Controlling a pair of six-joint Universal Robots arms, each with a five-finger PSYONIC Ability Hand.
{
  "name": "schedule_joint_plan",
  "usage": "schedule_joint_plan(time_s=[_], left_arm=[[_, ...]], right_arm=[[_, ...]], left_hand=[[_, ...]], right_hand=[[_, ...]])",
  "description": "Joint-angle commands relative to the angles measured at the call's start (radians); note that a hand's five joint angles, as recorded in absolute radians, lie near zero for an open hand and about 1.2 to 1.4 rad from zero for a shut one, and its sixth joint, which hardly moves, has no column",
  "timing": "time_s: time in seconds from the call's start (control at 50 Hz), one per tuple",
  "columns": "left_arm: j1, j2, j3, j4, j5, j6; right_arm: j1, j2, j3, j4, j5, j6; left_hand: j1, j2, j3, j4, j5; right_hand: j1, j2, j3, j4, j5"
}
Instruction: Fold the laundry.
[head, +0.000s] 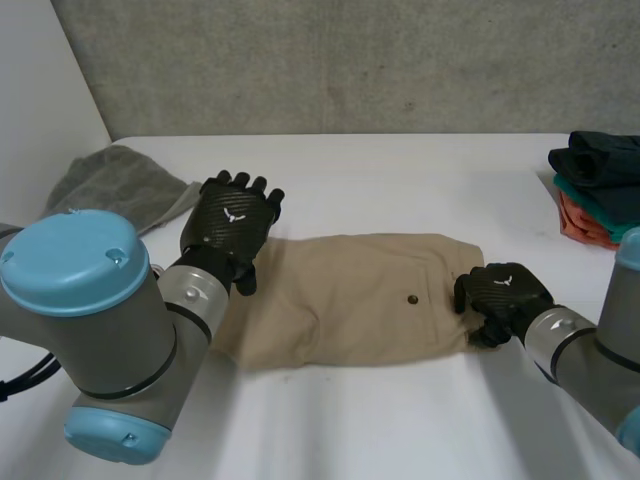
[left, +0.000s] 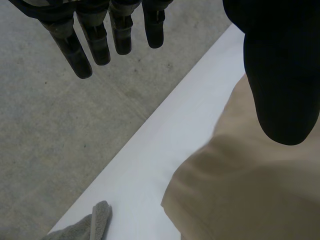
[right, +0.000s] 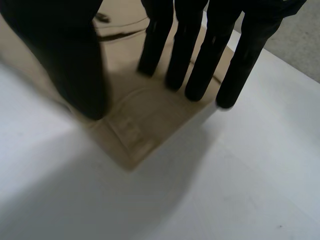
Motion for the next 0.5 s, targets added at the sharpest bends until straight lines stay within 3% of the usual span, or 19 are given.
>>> schedule_joint_plan(time_s=[0.02,0.16,0.26,0.36,0.4,0.5], left_arm=[[0.002,0.0,0.015,-0.001,-0.002,-0.02],[-0.001,0.01,0.015,0.005,-0.002,-0.02],[-0.001,0.033,0.001,0.005,-0.002,-0.018],[0.003,0.056,-0.021,0.005,-0.002,-0.02],[0.008,0.061,-0.022,0.005,-0.002,-0.02],[0.022,0.073,-0.027,0.005,-0.005,-0.021]], right_arm=[[-0.01,0.036,-0.009,-0.114,0.02,-0.009],[-0.108,-0.027,0.015,-0.065,0.023,-0.052],[-0.205,-0.134,0.023,0.019,0.026,-0.235],[-0.213,-0.187,0.012,0.026,0.023,-0.381],[-0.19,-0.197,0.006,0.012,0.019,-0.404],[0.121,-0.208,-0.035,-0.157,-0.01,-0.437]], left_hand=[[-0.012,-0.03,-0.028,-0.022,-0.036],[-0.012,-0.03,-0.028,-0.022,-0.036],[-0.012,-0.03,-0.028,-0.022,-0.036],[-0.015,-0.033,-0.03,-0.025,-0.039],[-0.015,-0.033,-0.03,-0.025,-0.039],[-0.015,-0.033,-0.03,-0.025,-0.039]], right_hand=[[0.503,0.417,0.425,0.425,0.429],[0.503,0.417,0.425,0.425,0.429],[0.503,0.417,0.425,0.425,0.429],[0.503,0.417,0.425,0.425,0.429],[0.503,0.417,0.425,0.425,0.429],[0.503,0.417,0.425,0.425,0.429]])
